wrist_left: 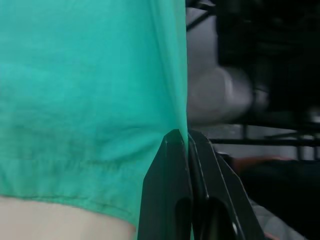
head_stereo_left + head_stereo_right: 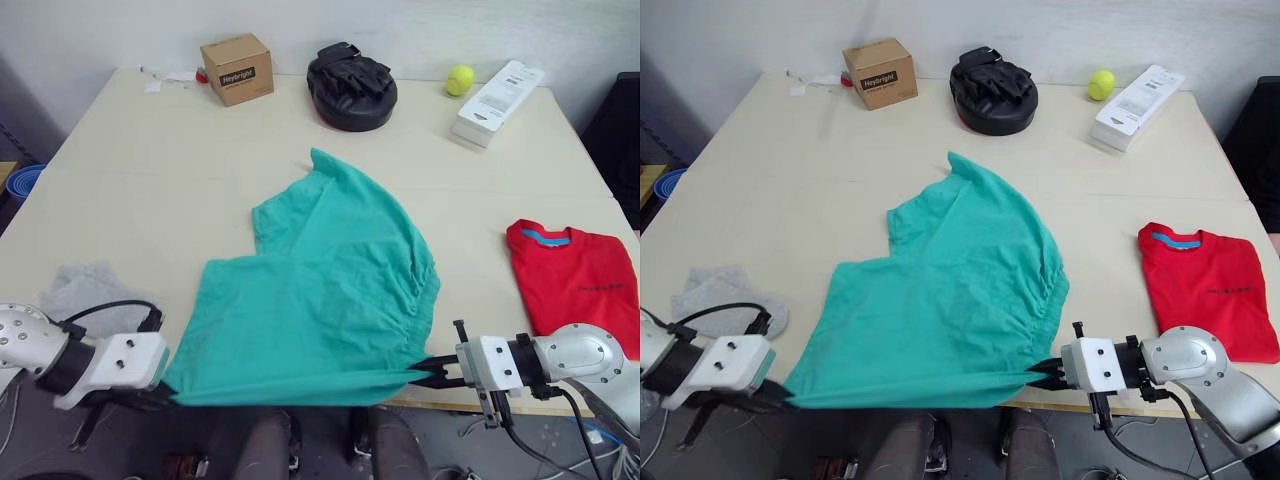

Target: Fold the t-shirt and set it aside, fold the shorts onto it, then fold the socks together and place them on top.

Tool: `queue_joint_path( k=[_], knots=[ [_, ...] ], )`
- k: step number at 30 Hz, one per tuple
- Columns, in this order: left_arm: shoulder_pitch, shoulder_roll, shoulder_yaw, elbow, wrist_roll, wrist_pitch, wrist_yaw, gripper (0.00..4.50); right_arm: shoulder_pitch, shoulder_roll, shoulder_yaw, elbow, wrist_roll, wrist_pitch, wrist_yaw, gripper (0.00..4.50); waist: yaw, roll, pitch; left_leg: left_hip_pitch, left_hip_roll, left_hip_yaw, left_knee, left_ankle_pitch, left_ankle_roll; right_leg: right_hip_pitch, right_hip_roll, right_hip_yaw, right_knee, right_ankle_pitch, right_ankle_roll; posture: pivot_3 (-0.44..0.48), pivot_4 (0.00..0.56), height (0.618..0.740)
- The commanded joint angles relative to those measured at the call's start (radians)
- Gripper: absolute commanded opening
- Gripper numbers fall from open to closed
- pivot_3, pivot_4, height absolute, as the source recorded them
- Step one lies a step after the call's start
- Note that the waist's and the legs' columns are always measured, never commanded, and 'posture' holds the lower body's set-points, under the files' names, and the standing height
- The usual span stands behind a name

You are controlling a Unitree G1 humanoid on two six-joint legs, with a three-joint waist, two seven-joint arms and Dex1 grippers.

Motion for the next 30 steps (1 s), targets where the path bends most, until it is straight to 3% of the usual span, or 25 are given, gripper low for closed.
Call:
queue_joint_path(
  k=[1,3,5,7,9,11,14,17,22,28,30],
  knots=[
    [0.117,0.037,0.148,-0.003,0.033,0.059,-0.143,0.0,0.039,-0.054,-0.097,-0.011,0.057,0.095,0.053,0.01,0.0,0.0,0.0,0.0,0.0,0.0,0.0,0.0,0.0,0.0,0.0,0.0,0.0,0.0,0.0,0.0,0.15,0.74],
    [0.187,0.076,0.223,-0.008,-0.025,0.074,-0.175,0.0,0.068,-0.067,-0.112,-0.048,0.101,0.149,0.078,0.01,0.002,0.0,0.0,-0.001,0.0,0.0,0.0,0.0,-0.001,-0.002,0.0,0.0,0.0,0.0,-0.001,0.0,0.15,0.74],
    [0.165,0.113,0.223,0.053,-0.042,0.039,-0.175,0.0,0.084,-0.066,-0.129,-0.074,0.137,0.198,0.081,0.01,0.008,0.0,0.0,-0.002,0.0,-0.002,0.0,0.0,-0.001,-0.002,0.0,0.0,0.0,-0.001,-0.001,0.0,0.15,0.74],
    [0.064,0.159,0.155,0.159,-0.039,-0.033,-0.169,0.0,0.081,-0.048,-0.153,-0.084,0.169,0.247,0.063,0.01,0.009,0.0,0.0,-0.001,0.0,-0.002,0.0,0.0,-0.001,-0.001,0.0,0.0,0.0,0.0,-0.001,0.0,0.15,0.74],
    [-0.178,0.203,-0.023,0.293,-0.059,-0.087,-0.116,0.0,0.061,-0.027,-0.185,-0.07,0.222,0.31,0.036,0.01,0.012,-0.001,0.0,-0.001,0.0,-0.002,0.0,0.0,-0.002,-0.001,0.0,0.0,0.0,0.0,-0.001,0.0,0.15,0.74],
    [-0.619,0.095,-0.28,0.438,0.026,-0.085,-0.111,0.0,0.036,-0.012,-0.219,-0.031,0.269,0.362,0.025,0.01,0.014,0.001,-0.001,-0.001,0.0,-0.002,0.0,-0.002,-0.005,-0.001,0.0,0.0,0.001,0.0,-0.002,0.0,0.15,0.74],
    [-1.243,-0.21,-0.565,0.763,0.227,-0.125,-0.082,0.0,-0.015,0.015,-0.278,0.054,0.351,0.457,0.008,0.01,0.045,0.0,-0.002,-0.001,-0.003,-0.001,0.0,0.003,0.002,0.0,0.001,0.0,0.002,0.001,0.0,0.0,0.15,0.74],
    [-1.589,-0.438,-0.679,1.09,0.363,-0.254,0.02,0.0,-0.06,0.052,-0.328,0.118,0.406,0.541,-0.022,0.01,0.056,-0.009,-0.004,-0.007,-0.006,0.0,0.0,0.009,0.005,-0.003,0.006,-0.002,0.006,0.006,0.004,0.0,0.15,0.74],
    [-1.884,-0.724,-0.711,1.549,0.51,-0.572,0.399,0.0,-0.092,0.128,-0.402,0.197,0.407,0.624,-0.129,0.01,0.035,-0.011,-0.004,-0.018,-0.009,0.006,0.002,0.007,0.014,-0.009,0.004,-0.005,-0.008,0.012,0.014,0.0,0.15,0.74],
    [-1.989,-0.898,-0.756,1.761,0.688,-0.809,0.862,0.0,-0.034,0.184,-0.459,0.218,0.329,0.64,-0.229,0.01,0.024,-0.012,-0.004,-0.021,-0.011,0.007,0.001,0.005,0.018,-0.009,0.001,-0.008,-0.015,0.015,0.02,0.0,0.15,0.74],
    [-1.993,-0.927,-0.778,1.795,0.736,-0.813,0.927,0.0,-0.019,0.197,-0.47,0.208,0.316,0.649,-0.248,0.01,0.027,-0.012,-0.003,-0.021,-0.011,0.006,0.001,0.005,0.019,-0.009,0.001,-0.006,-0.014,0.015,0.02,0.0,0.15,0.74]
  ],
)
